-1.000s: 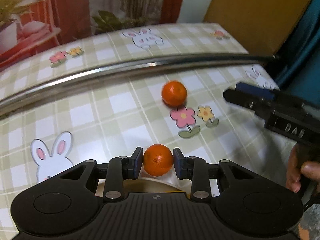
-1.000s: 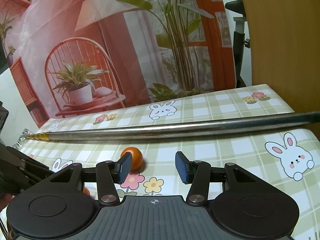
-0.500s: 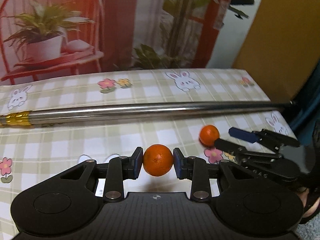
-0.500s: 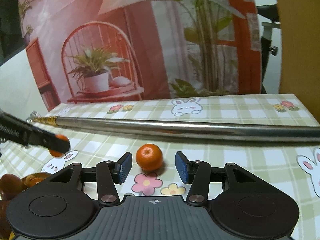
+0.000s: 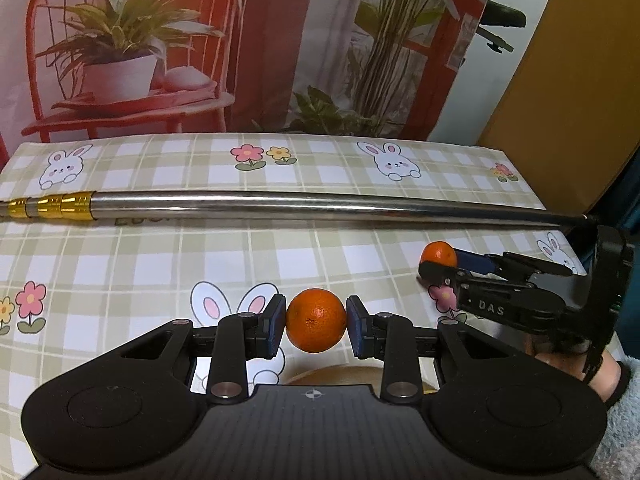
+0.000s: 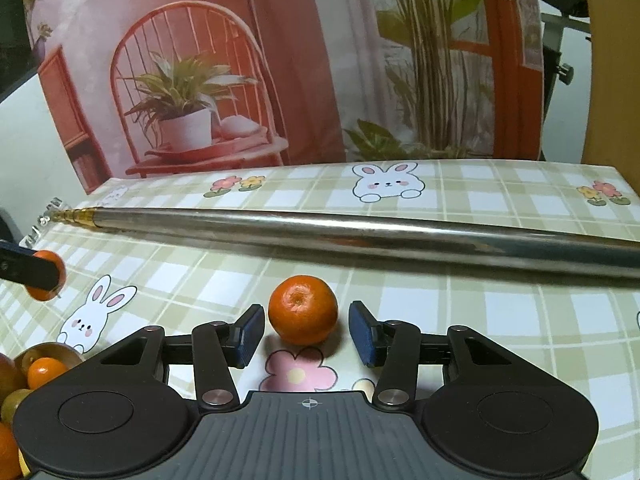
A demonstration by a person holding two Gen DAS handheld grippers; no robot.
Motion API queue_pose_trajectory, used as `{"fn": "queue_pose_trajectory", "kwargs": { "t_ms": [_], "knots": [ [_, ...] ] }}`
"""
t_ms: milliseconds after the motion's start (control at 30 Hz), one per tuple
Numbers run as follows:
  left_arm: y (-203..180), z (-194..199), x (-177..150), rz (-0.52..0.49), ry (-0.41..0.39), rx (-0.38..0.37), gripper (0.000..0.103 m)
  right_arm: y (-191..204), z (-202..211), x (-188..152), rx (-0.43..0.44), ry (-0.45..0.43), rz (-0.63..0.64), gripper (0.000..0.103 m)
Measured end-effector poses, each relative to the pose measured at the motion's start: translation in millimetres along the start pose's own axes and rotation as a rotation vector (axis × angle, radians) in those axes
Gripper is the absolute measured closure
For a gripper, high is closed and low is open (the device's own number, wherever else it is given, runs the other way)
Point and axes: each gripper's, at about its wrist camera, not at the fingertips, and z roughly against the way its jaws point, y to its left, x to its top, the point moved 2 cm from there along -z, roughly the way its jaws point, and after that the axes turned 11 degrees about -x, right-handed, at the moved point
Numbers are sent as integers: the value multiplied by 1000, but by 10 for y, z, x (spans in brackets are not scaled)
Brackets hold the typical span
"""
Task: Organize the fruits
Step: 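Carry both mandarins over the white plate with the left and right tools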
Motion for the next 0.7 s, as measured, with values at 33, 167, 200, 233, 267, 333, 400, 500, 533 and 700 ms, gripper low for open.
{"fn": "queue_pose_trajectory", "kwargs": {
  "t_ms": [33,167,200,233,267,333,400,500,533,700],
  "knots": [
    [6,10,-13,2,-1,-1,69,2,-6,6,-4,0,3,61],
    [-1,92,-51,-7,-21,-5,69,31,-1,19,-13,9,16,69],
    [-4,109,-54,-10,-26,-7,69,41,15,17,-17,11,20,69],
    [-8,136,-69,-12,-31,-10,69,44,33,15,-17,14,19,69],
    [-12,165,-84,-13,-35,-14,69,47,58,12,-14,15,16,69],
    [-21,227,-124,-16,-45,-15,68,55,134,8,-2,10,8,69],
    [-34,298,-176,-19,-53,-17,69,77,239,7,9,-5,2,69],
    [-58,409,-260,-30,-65,-26,69,126,414,6,31,-25,-9,69],
    [-70,449,-295,-36,-69,-28,68,145,475,4,39,-32,-13,69],
    [-101,629,-463,-56,-82,-46,68,299,800,-6,76,-62,-8,69]
  ]
}}
